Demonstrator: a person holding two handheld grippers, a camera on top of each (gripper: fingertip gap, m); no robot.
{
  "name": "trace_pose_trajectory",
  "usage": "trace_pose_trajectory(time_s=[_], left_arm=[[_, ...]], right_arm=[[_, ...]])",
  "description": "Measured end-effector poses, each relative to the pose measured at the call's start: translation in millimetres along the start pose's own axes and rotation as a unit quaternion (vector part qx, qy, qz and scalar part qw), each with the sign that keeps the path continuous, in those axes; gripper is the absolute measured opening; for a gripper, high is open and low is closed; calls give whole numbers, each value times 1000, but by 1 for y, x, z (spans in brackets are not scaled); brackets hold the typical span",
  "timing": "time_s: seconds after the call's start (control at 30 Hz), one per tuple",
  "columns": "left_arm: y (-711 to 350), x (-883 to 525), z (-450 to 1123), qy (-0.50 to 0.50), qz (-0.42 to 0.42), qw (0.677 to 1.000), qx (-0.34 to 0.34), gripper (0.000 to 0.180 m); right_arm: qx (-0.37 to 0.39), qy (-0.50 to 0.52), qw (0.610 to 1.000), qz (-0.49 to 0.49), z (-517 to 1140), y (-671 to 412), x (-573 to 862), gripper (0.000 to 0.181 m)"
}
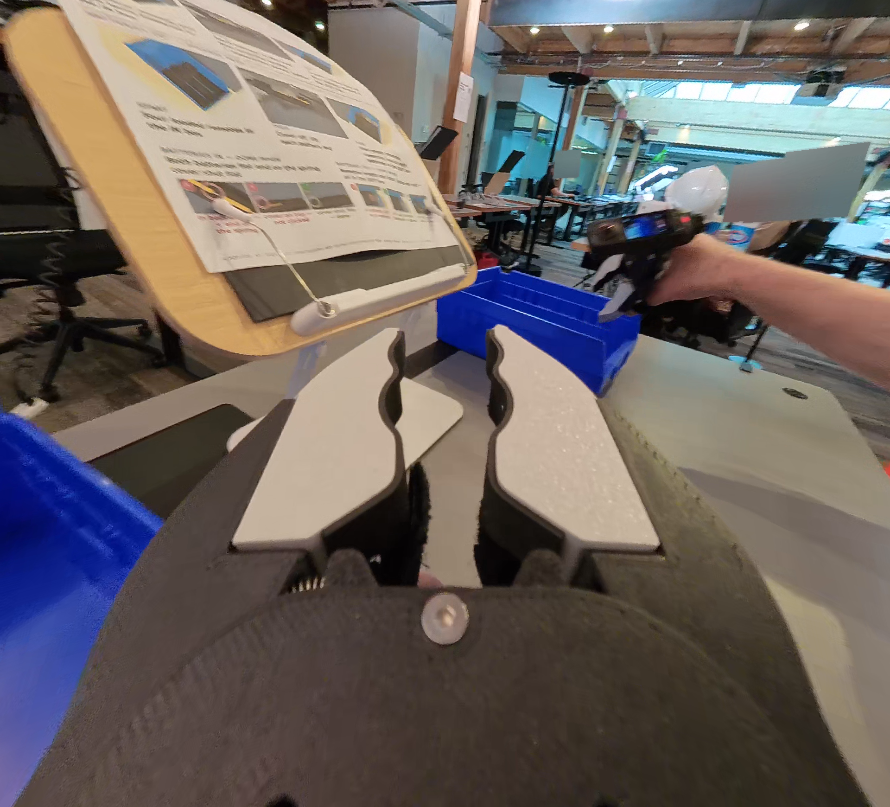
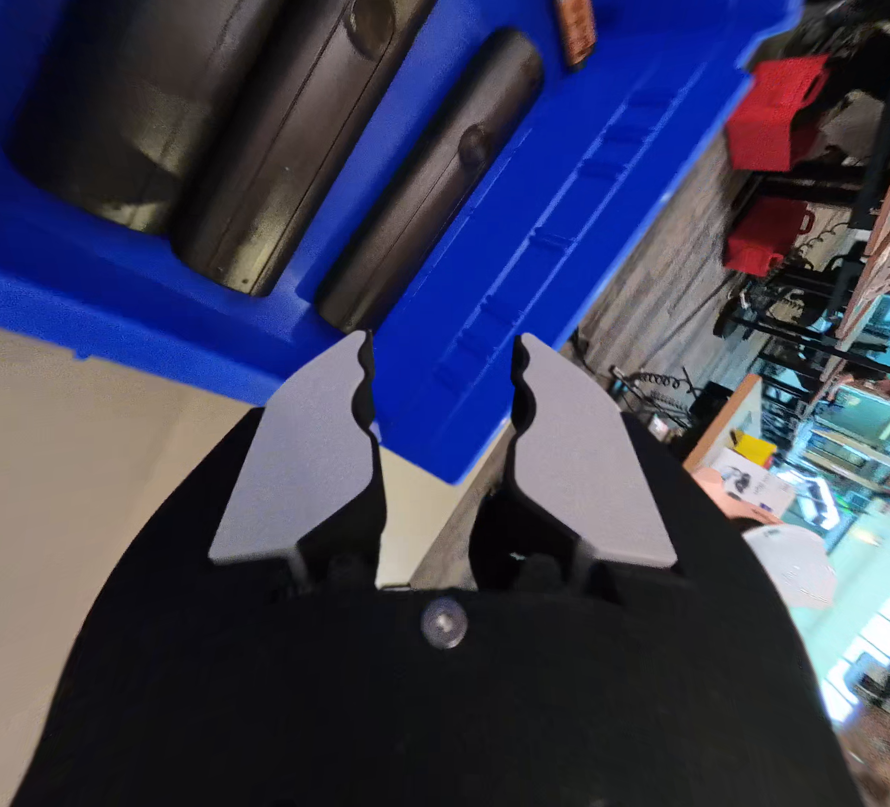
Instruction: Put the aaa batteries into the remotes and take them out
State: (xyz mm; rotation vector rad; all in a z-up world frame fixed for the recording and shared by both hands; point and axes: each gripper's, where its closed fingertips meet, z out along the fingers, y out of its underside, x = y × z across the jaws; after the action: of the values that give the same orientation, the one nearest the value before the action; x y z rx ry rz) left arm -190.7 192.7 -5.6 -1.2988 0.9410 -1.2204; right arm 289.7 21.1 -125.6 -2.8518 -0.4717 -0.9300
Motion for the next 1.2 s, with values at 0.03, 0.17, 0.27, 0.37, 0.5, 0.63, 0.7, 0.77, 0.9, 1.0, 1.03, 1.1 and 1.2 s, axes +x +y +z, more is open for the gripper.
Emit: trace_pose_trajectory(time_s=[0.03,0.17,0.27,0.37,0.5,0.63,0.7,0.77,0.9,1.0,1.03,1.1,1.2], left_arm=[[-5,-5,-5,-13,7,1000,-2,35],[-25,-43,-40,-109,56,991,-45,51],[-25,-94,-78,-221,106,960,-138,64],[1,-129,-107,-243,56,934,-254,66],[62,-166,-136,-272,-26,877,-394,71],[100,-188,-146,-327,-21,795,-511,70],[112,-202,-152,-353,-36,759,-545,70],[125,-211,-162,-370,-21,713,-595,71],[144,-226,-175,-400,-38,662,-633,69],[160,-225,-175,-401,-77,649,-642,66],[162,-226,-174,-404,-84,651,-638,67],[163,-232,-171,-414,-98,663,-616,65],[167,-231,-167,-406,-154,677,-594,76]], right_arm=[[26,0,1000,11,-12,-2,1,52],[169,4,985,45,-63,-20,-14,38],[257,34,965,32,-94,-37,-38,39],[317,20,948,20,-111,-57,-75,35],[379,-10,925,-5,-123,-85,-124,31],[402,-45,914,-45,-121,-100,-166,30],[414,-62,907,-48,-120,-104,-179,30],[426,-78,900,-55,-120,-105,-191,29],[443,-86,890,-66,-128,-104,-201,29],[459,-90,881,-66,-136,-103,-203,28],[464,-94,879,-62,-139,-102,-202,28],[472,-104,873,-58,-143,-101,-203,28],[484,-109,866,-58,-150,-99,-205,28]])
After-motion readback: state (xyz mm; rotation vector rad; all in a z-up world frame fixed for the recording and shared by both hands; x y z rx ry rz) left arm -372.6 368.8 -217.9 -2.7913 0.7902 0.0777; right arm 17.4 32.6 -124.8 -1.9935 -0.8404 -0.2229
